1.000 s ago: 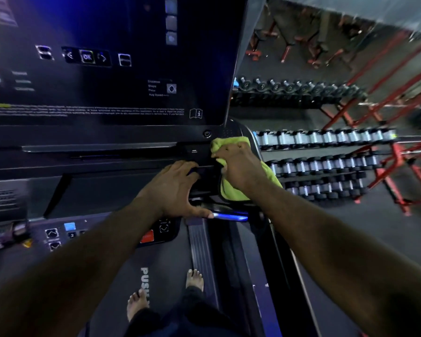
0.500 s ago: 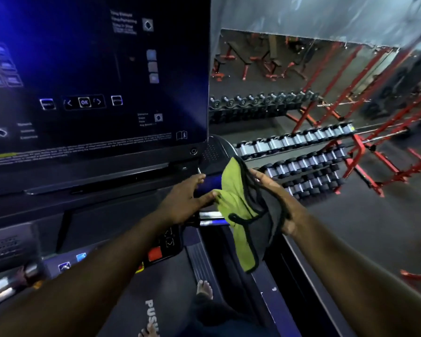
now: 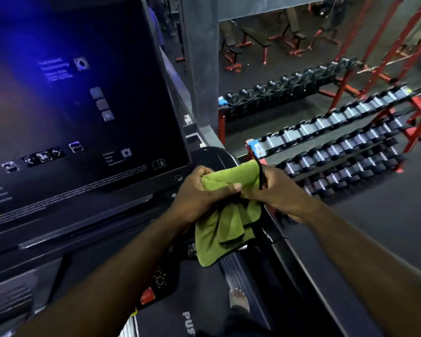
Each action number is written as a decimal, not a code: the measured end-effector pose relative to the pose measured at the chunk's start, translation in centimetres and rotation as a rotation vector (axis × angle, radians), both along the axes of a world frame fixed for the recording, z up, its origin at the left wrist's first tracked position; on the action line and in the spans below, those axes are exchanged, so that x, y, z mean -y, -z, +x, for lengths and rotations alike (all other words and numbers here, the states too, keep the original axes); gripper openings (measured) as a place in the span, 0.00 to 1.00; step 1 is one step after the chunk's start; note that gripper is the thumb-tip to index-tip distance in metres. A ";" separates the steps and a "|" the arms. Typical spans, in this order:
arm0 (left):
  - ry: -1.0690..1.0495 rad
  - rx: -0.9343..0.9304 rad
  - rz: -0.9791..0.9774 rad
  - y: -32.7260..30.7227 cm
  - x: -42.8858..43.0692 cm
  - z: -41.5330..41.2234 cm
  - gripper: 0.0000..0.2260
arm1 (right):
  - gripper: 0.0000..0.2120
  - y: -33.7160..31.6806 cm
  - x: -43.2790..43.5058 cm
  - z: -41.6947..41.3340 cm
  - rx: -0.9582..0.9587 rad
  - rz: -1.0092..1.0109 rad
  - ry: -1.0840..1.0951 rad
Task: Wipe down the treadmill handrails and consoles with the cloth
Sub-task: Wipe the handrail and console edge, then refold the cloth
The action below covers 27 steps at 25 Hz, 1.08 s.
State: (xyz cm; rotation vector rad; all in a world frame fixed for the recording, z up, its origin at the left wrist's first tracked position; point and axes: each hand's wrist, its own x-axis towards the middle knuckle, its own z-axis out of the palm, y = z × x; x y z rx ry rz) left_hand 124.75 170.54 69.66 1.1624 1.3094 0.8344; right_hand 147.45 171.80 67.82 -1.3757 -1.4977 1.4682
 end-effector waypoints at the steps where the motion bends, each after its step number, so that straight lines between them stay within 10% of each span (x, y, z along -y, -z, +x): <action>1: -0.025 -0.066 0.002 -0.1 -0.5 0.1 0.24 | 0.20 0.5 -0.9 -0.4 0.020 0.062 0.048; 6: -0.263 -0.081 -0.125 -1.0 -2.7 -2.3 0.13 | 0.11 0.3 -3.9 -0.3 -0.496 -0.123 0.256; 14: -0.132 -0.066 0.048 -0.5 -2.2 -3.4 0.16 | 0.16 -2.0 -5.2 -0.1 -0.617 -0.265 0.199; 21: -0.222 0.244 0.011 -2.6 -3.2 -4.2 0.17 | 0.12 -5.3 -4.1 0.1 -0.497 -0.042 0.013; 27: -0.011 0.500 -0.490 -3.0 -2.0 -5.0 0.24 | 0.14 -9.3 -1.7 -1.4 -0.163 0.440 -0.290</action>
